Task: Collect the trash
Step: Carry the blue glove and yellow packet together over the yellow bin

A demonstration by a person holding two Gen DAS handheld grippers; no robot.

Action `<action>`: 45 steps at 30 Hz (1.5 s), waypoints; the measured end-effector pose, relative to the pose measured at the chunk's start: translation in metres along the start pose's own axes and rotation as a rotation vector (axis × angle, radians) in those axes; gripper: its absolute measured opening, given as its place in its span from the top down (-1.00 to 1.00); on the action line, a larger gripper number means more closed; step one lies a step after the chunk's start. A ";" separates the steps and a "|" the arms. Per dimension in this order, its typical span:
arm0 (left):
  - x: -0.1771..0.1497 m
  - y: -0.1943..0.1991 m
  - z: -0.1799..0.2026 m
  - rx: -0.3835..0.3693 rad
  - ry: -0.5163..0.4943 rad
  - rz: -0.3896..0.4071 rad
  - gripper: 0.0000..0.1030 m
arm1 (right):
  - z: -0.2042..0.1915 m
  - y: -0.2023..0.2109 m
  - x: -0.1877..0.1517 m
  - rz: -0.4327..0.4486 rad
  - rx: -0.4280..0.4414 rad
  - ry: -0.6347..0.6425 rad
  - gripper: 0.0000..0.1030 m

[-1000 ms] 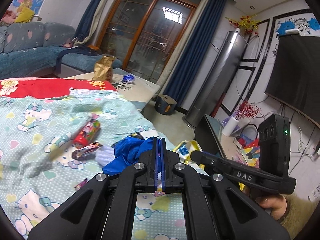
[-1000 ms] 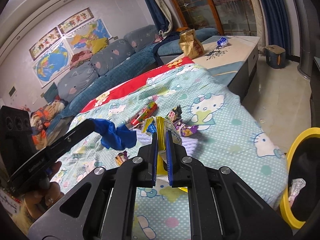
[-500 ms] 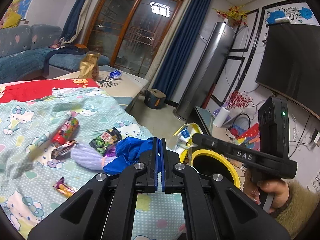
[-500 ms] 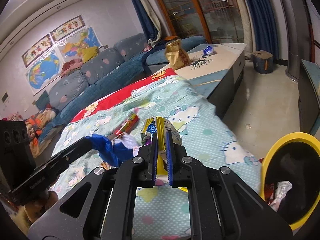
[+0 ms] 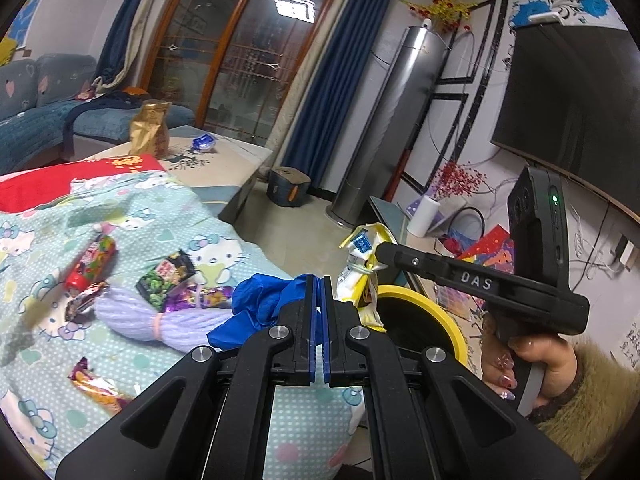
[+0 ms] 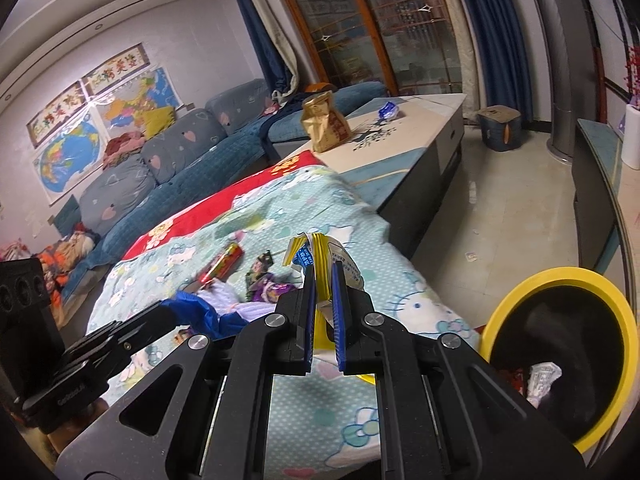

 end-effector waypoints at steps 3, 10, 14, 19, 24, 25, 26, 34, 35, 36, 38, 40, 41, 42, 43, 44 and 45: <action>-0.002 -0.007 0.011 -0.016 -0.019 -0.011 0.96 | 0.011 0.003 0.000 0.006 -0.018 -0.011 0.91; -0.008 -0.026 0.035 -0.055 -0.062 -0.045 0.96 | 0.035 0.013 0.002 0.023 -0.062 -0.039 0.91; -0.013 -0.038 0.051 -0.081 -0.093 -0.068 0.96 | 0.051 0.020 0.003 0.032 -0.089 -0.060 0.91; -0.018 -0.052 0.070 -0.111 -0.130 -0.094 0.96 | 0.072 0.028 0.004 0.045 -0.119 -0.096 0.91; -0.023 -0.064 0.086 -0.137 -0.155 -0.112 0.96 | 0.096 0.037 0.004 0.060 -0.153 -0.130 0.91; -0.023 -0.067 0.088 -0.142 -0.158 -0.115 0.96 | 0.099 0.038 0.004 0.063 -0.160 -0.134 0.91; -0.024 -0.069 0.090 -0.146 -0.160 -0.117 0.96 | 0.103 0.039 0.003 0.066 -0.172 -0.138 0.91; -0.032 -0.082 0.109 -0.174 -0.195 -0.138 0.96 | 0.138 0.046 -0.002 0.071 -0.228 -0.190 0.91; -0.032 -0.083 0.110 -0.176 -0.197 -0.140 0.96 | 0.142 0.046 -0.003 0.071 -0.234 -0.196 0.91; -0.033 -0.085 0.112 -0.179 -0.199 -0.143 0.96 | 0.144 0.047 -0.003 0.072 -0.240 -0.199 0.91; -0.034 -0.089 0.116 -0.188 -0.201 -0.150 0.96 | 0.154 0.049 -0.004 0.076 -0.264 -0.202 0.91; -0.035 -0.093 0.120 -0.197 -0.203 -0.157 0.96 | 0.161 0.051 -0.004 0.077 -0.279 -0.211 0.91; -0.037 -0.095 0.122 -0.201 -0.205 -0.161 0.96 | 0.165 0.052 -0.005 0.077 -0.284 -0.219 0.91; -0.038 -0.097 0.125 -0.204 -0.207 -0.165 0.96 | 0.169 0.052 -0.006 0.078 -0.289 -0.226 0.91; -0.040 -0.099 0.127 -0.208 -0.207 -0.170 0.96 | 0.174 0.054 -0.008 0.078 -0.299 -0.234 0.91; -0.041 -0.102 0.129 -0.213 -0.209 -0.176 0.96 | 0.178 0.055 -0.009 0.079 -0.306 -0.240 0.91; -0.042 -0.105 0.131 -0.216 -0.212 -0.180 0.96 | 0.181 0.057 -0.009 0.079 -0.310 -0.245 0.91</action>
Point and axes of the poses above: each gripper's, at about its wrist camera, not at the fingertips, and y roughly against the way its jaws point, z to its right, x to its top, the point moved 9 cm from there along -y, roughly the way its jaws point, and after that the axes turned 3 degrees about -z, right-handed, at the moved point
